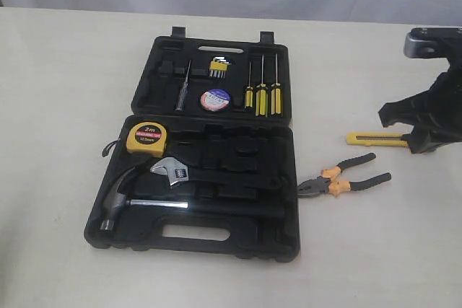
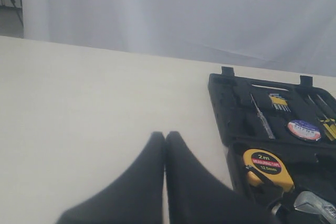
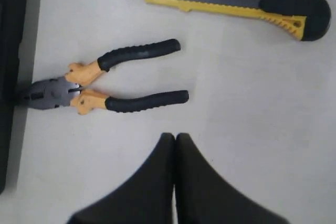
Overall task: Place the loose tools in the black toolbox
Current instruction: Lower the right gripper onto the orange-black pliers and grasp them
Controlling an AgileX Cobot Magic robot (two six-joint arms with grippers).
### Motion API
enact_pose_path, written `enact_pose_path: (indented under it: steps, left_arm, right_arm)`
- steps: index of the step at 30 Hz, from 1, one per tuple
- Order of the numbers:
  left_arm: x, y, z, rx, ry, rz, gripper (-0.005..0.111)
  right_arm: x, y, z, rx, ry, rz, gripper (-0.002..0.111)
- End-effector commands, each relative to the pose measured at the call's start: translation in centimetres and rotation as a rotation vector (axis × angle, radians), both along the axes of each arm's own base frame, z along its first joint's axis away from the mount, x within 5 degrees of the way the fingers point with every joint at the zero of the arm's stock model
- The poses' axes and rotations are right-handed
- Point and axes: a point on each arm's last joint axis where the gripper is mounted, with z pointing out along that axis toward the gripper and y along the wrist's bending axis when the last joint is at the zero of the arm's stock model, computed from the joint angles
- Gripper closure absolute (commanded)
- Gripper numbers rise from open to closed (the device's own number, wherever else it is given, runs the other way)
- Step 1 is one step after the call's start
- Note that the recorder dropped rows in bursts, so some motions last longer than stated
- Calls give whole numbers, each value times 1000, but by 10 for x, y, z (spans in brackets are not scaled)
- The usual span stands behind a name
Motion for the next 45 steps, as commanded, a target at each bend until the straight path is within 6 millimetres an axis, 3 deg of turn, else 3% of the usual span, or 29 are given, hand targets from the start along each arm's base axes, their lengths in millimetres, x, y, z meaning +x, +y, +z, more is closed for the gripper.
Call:
enact_pose_path:
  steps: [1, 8, 14, 19, 27, 31, 36, 38, 45]
  left_arm:
    - [0, 0, 1, 1, -1, -6, 107]
    - [0, 0, 1, 1, -1, -6, 107]
    - [0, 0, 1, 1, -1, -6, 107]
    - [0, 0, 1, 1, -1, -6, 107]
    - [0, 0, 1, 1, -1, -6, 107]
    - [0, 0, 1, 1, -1, -6, 107]
    - [0, 0, 1, 1, -1, -6, 107]
    - [0, 0, 1, 1, -1, -6, 107]
    - [0, 0, 1, 1, -1, -6, 107]
  right_arm:
    - [-3, 15, 2, -16, 3, 183, 109]
    - [-13, 61, 1, -113, 20, 746, 109]
    - [-16, 88, 3, -340, -28, 1207, 109]
    - [-14, 103, 4, -389, -119, 1297, 108]
    - [-16, 105, -2, -364, -74, 1367, 107]
    - [-15, 109, -10, -314, -49, 1354, 87]
    - [-11, 110, -21, -318, -17, 1395, 38]
    - [-9, 111, -25, -316, -13, 1396, 32]
    - [3, 117, -41, -331, -65, 1425, 32]
